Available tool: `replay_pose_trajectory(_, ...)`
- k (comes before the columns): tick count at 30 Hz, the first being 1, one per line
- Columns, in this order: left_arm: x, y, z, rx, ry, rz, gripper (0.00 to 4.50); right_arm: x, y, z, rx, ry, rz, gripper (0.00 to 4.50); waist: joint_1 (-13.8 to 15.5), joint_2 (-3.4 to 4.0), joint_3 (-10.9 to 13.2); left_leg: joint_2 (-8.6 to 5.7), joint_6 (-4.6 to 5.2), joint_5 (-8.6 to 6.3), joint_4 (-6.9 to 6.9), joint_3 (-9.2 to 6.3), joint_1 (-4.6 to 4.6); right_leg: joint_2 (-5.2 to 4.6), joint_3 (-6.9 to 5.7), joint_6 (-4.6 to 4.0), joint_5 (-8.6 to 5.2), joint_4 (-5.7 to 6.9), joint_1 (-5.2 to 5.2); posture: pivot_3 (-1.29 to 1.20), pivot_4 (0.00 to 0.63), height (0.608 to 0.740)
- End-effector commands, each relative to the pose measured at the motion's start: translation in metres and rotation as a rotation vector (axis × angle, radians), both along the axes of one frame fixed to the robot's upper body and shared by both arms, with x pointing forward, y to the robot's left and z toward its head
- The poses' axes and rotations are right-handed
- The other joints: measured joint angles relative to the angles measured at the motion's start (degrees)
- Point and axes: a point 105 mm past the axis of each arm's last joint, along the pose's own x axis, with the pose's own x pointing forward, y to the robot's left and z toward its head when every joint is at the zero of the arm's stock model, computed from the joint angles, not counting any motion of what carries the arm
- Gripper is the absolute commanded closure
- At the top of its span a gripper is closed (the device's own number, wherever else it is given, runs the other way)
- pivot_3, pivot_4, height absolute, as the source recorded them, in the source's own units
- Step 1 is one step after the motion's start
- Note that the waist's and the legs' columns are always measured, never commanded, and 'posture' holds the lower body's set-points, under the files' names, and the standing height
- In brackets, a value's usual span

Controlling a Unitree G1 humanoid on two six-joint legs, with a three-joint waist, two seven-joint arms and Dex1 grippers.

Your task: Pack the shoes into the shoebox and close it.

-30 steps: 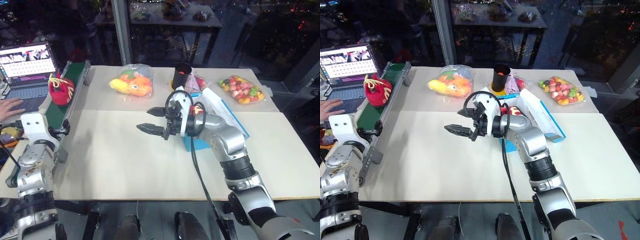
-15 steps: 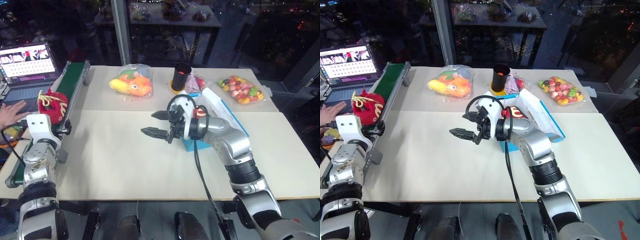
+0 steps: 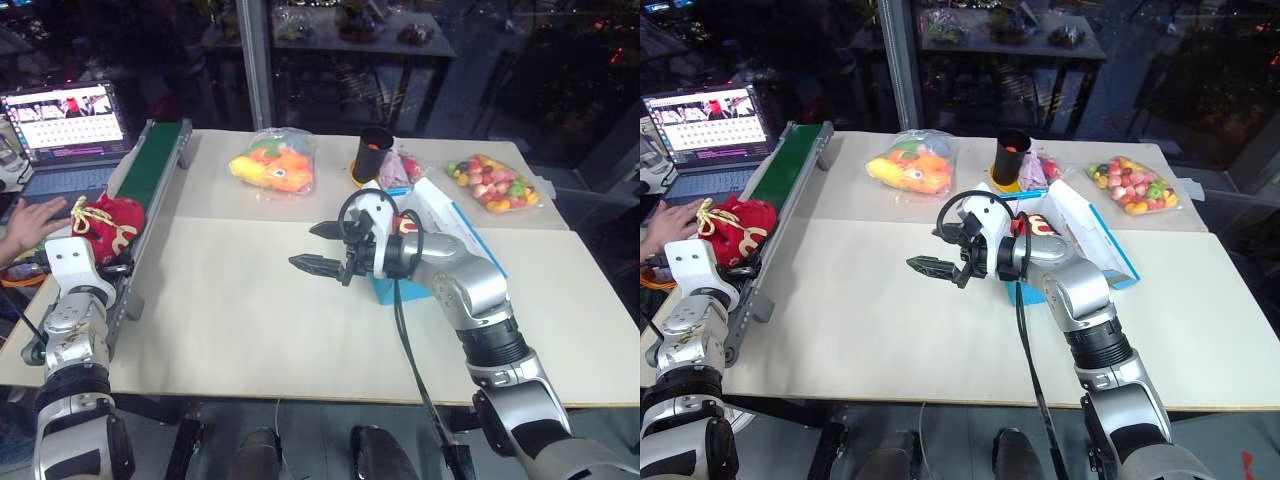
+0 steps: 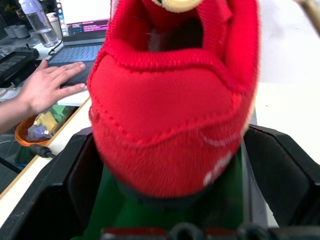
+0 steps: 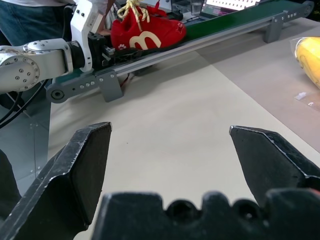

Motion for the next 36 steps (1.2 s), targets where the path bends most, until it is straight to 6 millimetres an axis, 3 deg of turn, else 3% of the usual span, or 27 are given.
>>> replay_pose_trajectory(1, 0.006, -0.008, 0.023, -0.002, -0.104, -0.049, 0.42, 0.0, 0.003, 0.016, 0.007, -0.058, 0.006, 0.0, -0.1, 0.0, 0.0, 0.0, -0.01, 0.0, 0.0, 0.0, 0.0, 0.0, 0.0, 0.0, 0.0, 0.0, 0.0, 0.0, 0.15, 0.733)
replay_pose_trajectory(6, 0.012, -0.023, 0.038, 0.032, -0.134, -0.117, 1.64, 0.001, 0.004, 0.017, 0.015, -0.063, -0.002, 0.0, -0.1, -0.01, 0.0, 0.01, -0.01, 0.01, 0.0, 0.0, -0.01, 0.0, -0.01, 0.0, 0.0, 0.0, 0.0, 0.0, 0.15, 0.733)
replay_pose_trajectory(10, 0.019, -0.045, 0.066, 0.039, -0.216, -0.191, 1.7, 0.004, 0.003, 0.022, 0.057, -0.049, -0.019, 0.0, -0.2, -0.02, 0.0, 0.01, -0.02, 0.01, 0.0, 0.0, -0.07, 0.0, -0.02, 0.0, 0.0, -0.04, -0.02, 0.0, 0.15, 0.733)
replay_pose_trajectory(13, 0.029, -0.098, 0.11, 0.076, -0.317, -0.372, 1.7, 0.019, -0.004, 0.043, 0.225, 0.047, -0.106, 0.0, -0.1, -0.05, 0.0, 0.01, -0.02, 0.01, 0.0, -0.02, -0.12, 0.01, -0.02, -0.01, 0.01, -0.03, -0.05, 0.0, 0.15, 0.733)
replay_pose_trajectory(20, 0.026, -0.191, 0.143, 0.063, -0.354, -0.668, 1.7, 0.031, -0.015, 0.082, 0.538, 0.255, -0.129, 0.0, -0.3, -0.09, 0.0, 0.0, -0.1, 0.06, -0.03, -0.07, -0.2, -0.01, -0.04, 0.0, 0.06, -0.08, -0.06, 0.0, 0.15, 0.733)
replay_pose_trajectory(25, 0.016, -0.256, 0.149, -0.012, -0.355, -0.865, 1.7, 0.034, -0.02, 0.096, 0.702, 0.375, -0.109, 0.0, -0.8, -0.08, 0.0, 0.0, -0.05, 0.03, -0.09, -0.07, -0.23, 0.01, -0.02, 0.0, 0.06, -0.15, -0.08, 0.0, 0.15, 0.733)
replay_pose_trajectory(31, 0.01, -0.295, 0.145, -0.053, -0.334, -0.982, 1.7, 0.038, -0.03, 0.103, 0.781, 0.42, -0.139, 0.0, -1.3, -0.08, 0.0, -0.01, -0.04, 0.03, -0.09, -0.08, -0.23, 0.02, -0.01, 0.0, 0.06, -0.13, -0.1, 0.0, 0.15, 0.733)
replay_pose_trajectory(36, 0.008, -0.31, 0.141, -0.079, -0.325, -1.031, 1.7, 0.043, -0.034, 0.096, 0.781, 0.439, -0.197, 0.0, -1.8, -0.08, 0.0, -0.01, -0.03, 0.03, -0.08, -0.09, -0.25, 0.03, 0.0, 0.0, 0.05, -0.15, -0.1, 0.0, 0.15, 0.733)
